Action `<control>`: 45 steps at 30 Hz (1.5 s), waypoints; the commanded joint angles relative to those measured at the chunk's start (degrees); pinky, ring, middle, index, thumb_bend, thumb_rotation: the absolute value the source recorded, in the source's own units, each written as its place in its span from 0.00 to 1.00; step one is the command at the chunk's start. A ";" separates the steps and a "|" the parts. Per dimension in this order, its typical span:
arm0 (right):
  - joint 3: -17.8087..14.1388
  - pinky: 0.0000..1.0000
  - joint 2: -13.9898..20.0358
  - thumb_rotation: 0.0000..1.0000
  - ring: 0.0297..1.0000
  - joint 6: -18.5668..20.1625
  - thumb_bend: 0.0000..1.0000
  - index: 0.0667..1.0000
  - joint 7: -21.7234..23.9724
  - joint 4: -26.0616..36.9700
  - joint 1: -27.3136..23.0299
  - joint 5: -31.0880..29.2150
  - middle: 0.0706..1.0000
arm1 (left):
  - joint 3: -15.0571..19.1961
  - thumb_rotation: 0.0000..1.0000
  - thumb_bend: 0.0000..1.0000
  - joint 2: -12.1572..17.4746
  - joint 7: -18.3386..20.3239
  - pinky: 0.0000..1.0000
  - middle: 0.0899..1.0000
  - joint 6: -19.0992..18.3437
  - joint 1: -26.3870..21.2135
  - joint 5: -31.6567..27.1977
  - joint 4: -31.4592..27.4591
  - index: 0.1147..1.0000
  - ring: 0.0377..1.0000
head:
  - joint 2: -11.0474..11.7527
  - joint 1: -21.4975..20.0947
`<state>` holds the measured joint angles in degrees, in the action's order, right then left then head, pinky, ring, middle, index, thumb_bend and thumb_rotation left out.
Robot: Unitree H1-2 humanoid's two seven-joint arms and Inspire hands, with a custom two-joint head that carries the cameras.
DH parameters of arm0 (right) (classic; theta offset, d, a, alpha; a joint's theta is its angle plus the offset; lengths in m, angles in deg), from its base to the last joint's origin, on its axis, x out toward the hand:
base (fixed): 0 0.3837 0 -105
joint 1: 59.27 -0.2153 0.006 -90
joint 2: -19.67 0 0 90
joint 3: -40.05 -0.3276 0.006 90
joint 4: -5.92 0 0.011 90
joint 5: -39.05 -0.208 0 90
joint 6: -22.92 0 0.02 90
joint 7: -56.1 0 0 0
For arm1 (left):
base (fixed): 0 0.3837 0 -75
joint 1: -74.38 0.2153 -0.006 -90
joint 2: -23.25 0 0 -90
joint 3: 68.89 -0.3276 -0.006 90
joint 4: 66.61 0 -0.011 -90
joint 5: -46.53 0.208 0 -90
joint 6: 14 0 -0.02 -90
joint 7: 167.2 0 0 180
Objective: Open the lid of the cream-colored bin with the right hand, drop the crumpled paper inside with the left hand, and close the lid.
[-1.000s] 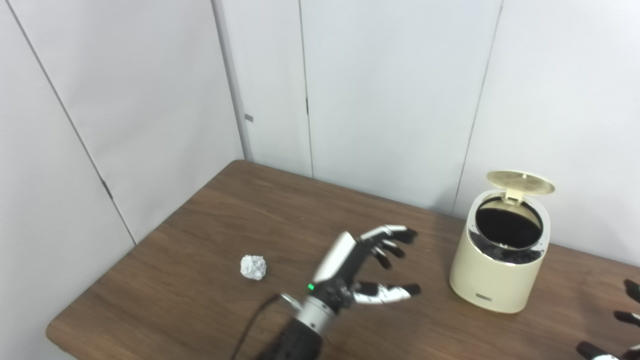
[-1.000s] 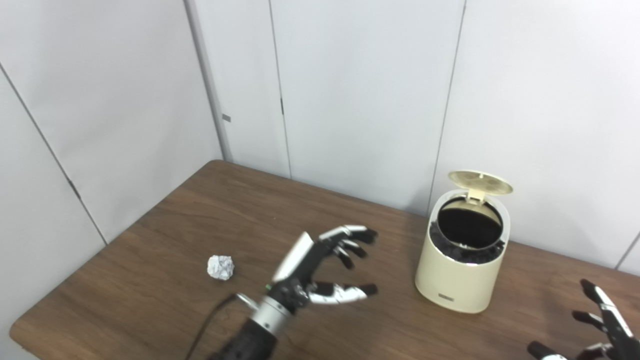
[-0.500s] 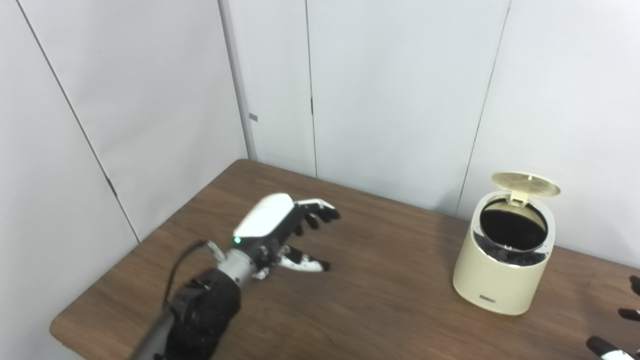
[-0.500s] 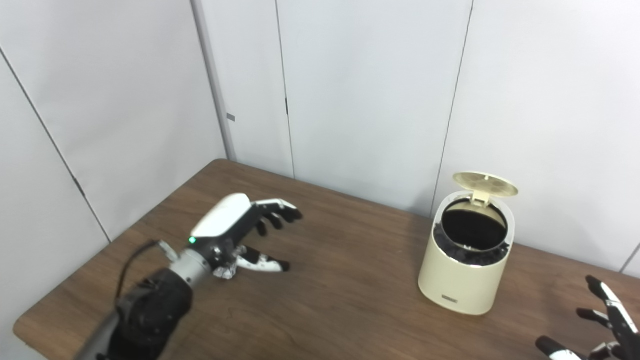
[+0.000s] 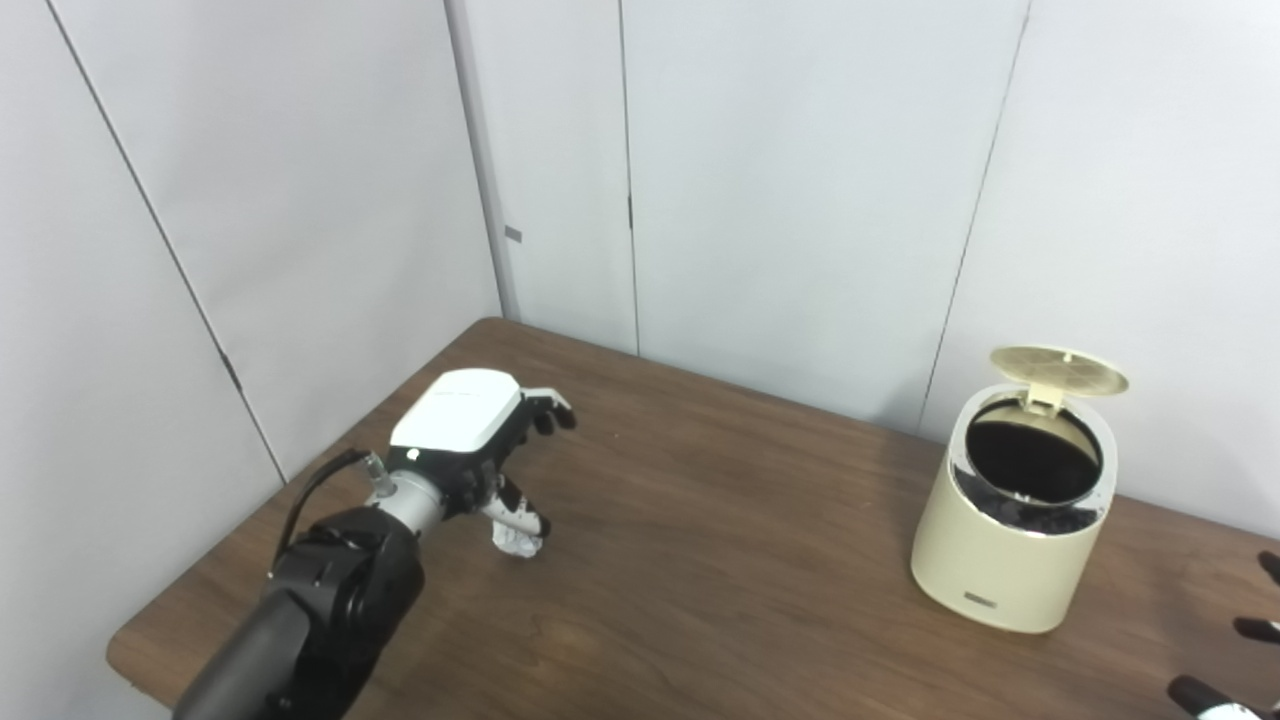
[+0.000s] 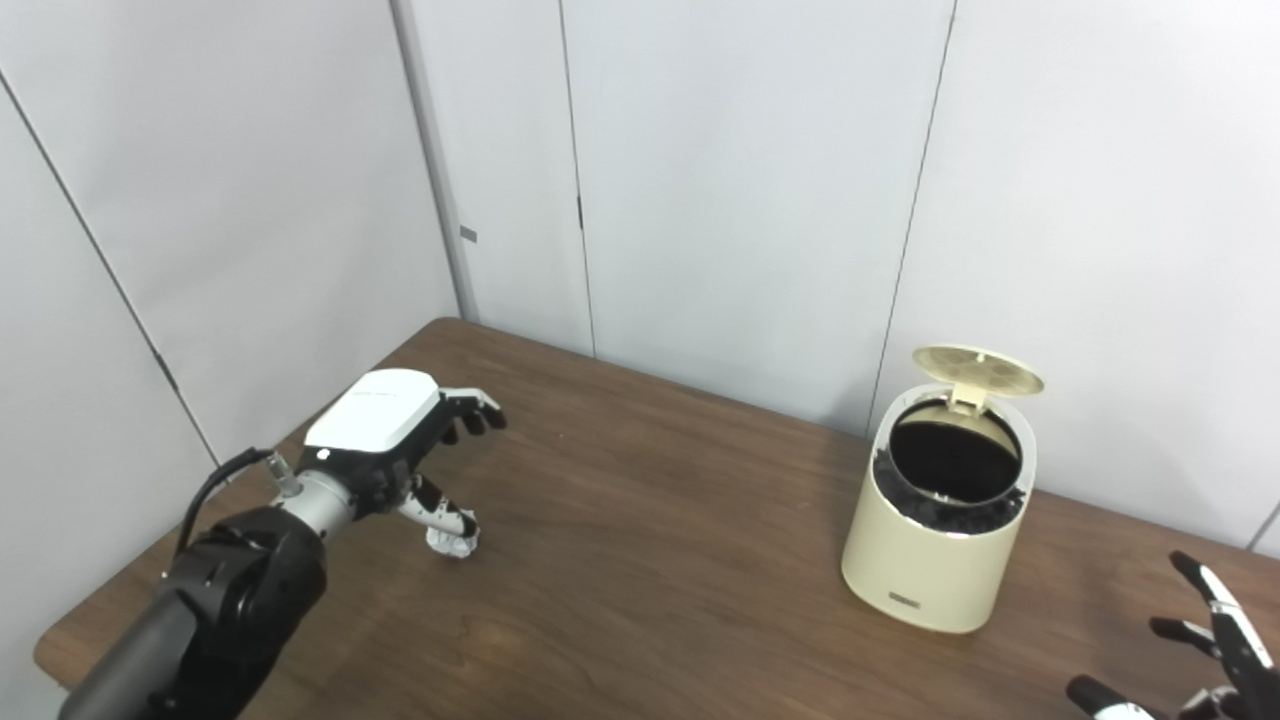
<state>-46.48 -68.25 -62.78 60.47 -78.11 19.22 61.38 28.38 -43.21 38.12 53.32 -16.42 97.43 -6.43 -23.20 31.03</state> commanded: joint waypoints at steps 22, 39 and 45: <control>0.02 0.13 0.61 0.59 0.80 -0.84 0.88 0.96 -0.13 2.35 -1.41 0.31 0.98 | -3.47 0.04 0.89 -0.33 2.00 0.50 0.59 1.76 -3.89 8.73 9.66 0.63 0.56 | -1.26 -0.33; -0.37 0.05 0.82 0.62 0.80 0.47 0.90 0.97 0.56 3.37 -1.21 0.27 0.98 | -5.46 0.06 0.85 0.12 -1.07 0.53 0.67 2.97 -3.45 8.43 17.32 0.63 0.61 | -2.18 -0.89; -0.56 0.07 0.87 0.64 0.80 0.71 0.91 0.98 0.91 3.72 -1.24 0.20 0.98 | -5.60 0.02 0.84 0.06 -2.48 0.52 0.65 3.59 -3.07 7.63 18.29 0.62 0.57 | -2.46 -0.82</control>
<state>-46.32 -68.16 -61.67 61.58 -76.74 19.32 61.96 23.20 -44.22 36.43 56.68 -18.99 105.02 10.72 -25.40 30.15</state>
